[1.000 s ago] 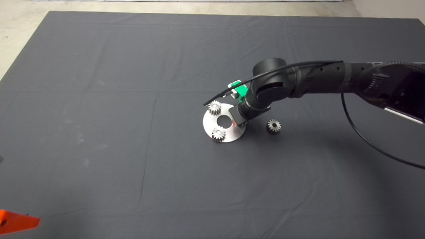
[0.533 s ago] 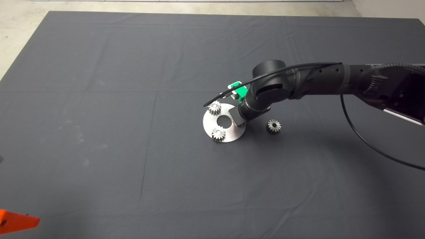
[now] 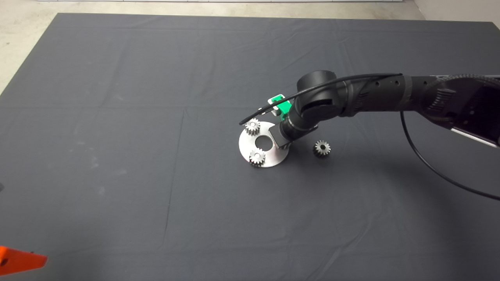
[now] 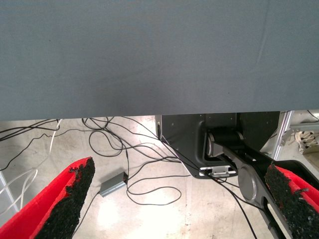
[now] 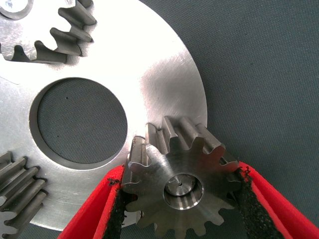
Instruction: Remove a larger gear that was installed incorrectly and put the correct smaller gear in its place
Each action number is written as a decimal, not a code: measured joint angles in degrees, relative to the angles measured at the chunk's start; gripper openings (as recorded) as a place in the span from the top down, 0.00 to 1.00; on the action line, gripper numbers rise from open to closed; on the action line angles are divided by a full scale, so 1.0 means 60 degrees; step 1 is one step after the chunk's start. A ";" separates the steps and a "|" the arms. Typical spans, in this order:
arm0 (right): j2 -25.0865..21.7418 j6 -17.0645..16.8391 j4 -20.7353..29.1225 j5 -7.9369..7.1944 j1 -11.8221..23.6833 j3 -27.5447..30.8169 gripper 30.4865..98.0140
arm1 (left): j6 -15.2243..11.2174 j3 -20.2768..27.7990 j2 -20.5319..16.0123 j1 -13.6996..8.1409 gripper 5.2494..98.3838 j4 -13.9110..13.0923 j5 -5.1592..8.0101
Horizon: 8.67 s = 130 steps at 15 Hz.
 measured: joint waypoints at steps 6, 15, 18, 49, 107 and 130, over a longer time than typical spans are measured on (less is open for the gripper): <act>-0.0002 0.0001 -0.0146 -0.0070 -0.0011 0.0156 0.69 | 0.0109 0.0000 -0.0030 0.0001 0.11 0.0000 0.0000; -0.0024 0.0077 -0.0229 -0.0094 -0.0045 0.0248 0.72 | 0.0154 0.0000 -0.0175 0.0000 0.11 0.0000 0.0004; -0.0048 0.0123 -0.0242 -0.0076 -0.0049 0.0289 0.74 | 0.0154 0.0000 -0.0179 0.0000 0.11 0.0000 0.0004; -0.0189 0.0831 0.1590 0.0001 0.3036 0.0731 0.79 | 0.0154 0.0000 -0.0154 0.0000 0.11 0.0000 0.0004; -0.5216 0.1358 0.2546 0.0009 -0.0234 0.4157 0.52 | 0.0152 0.0018 -0.0368 0.0000 0.11 0.0000 0.0037; -0.6475 0.0886 0.2567 0.0011 0.0386 0.5256 0.15 | 0.0955 -0.1154 -0.2131 0.0000 0.11 -0.0106 0.0563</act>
